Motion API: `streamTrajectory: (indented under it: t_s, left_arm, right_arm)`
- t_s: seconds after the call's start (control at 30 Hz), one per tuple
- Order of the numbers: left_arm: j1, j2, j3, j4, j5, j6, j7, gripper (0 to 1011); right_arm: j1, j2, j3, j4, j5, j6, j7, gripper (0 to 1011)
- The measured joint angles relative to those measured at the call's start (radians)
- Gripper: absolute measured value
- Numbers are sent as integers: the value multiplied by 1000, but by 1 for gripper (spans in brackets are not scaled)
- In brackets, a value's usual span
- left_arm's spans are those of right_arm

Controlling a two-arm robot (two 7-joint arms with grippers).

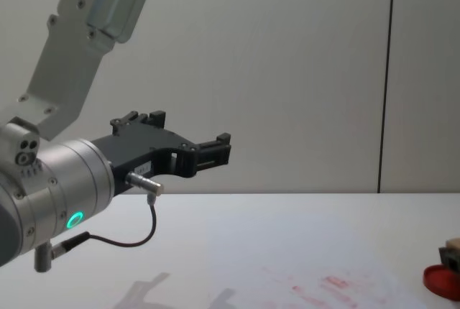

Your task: Use the one hand to pick up the stamp and affix it onto the A4 paper.

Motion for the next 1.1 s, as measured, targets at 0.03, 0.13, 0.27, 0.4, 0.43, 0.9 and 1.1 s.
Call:
streamTrajectory:
  t_s: [0.03, 0.13, 0.27, 0.4, 0.43, 0.9, 1.1]
  left_arm:
    - [0, 0, 0, 0, 0, 0, 0, 993]
    - [0, 0, 0, 0, 0, 0, 0, 993]
    - [0, 0, 0, 0, 0, 0, 0, 993]
    - [0, 0, 0, 0, 0, 0, 0, 993]
    - [0, 0, 0, 0, 0, 0, 0, 993]
    - [0, 0, 0, 0, 0, 0, 0, 993]
    - [0, 0, 0, 0, 0, 0, 0, 993]
  right_arm:
    - [0, 0, 0, 1, 0, -3, 0, 220]
    - [-2, 1, 1, 9, -1, -15, 2, 220]
    - [-2, 1, 2, 18, -5, -33, 7, 301]
    - [-1, 0, 2, 22, -10, -51, 10, 423]
    - [-1, 0, 2, 23, -13, -60, 12, 481]
    - [-21, 10, 11, -38, -32, -135, 7, 909]
    - [-50, 28, 19, -101, -48, -180, -8, 1001]
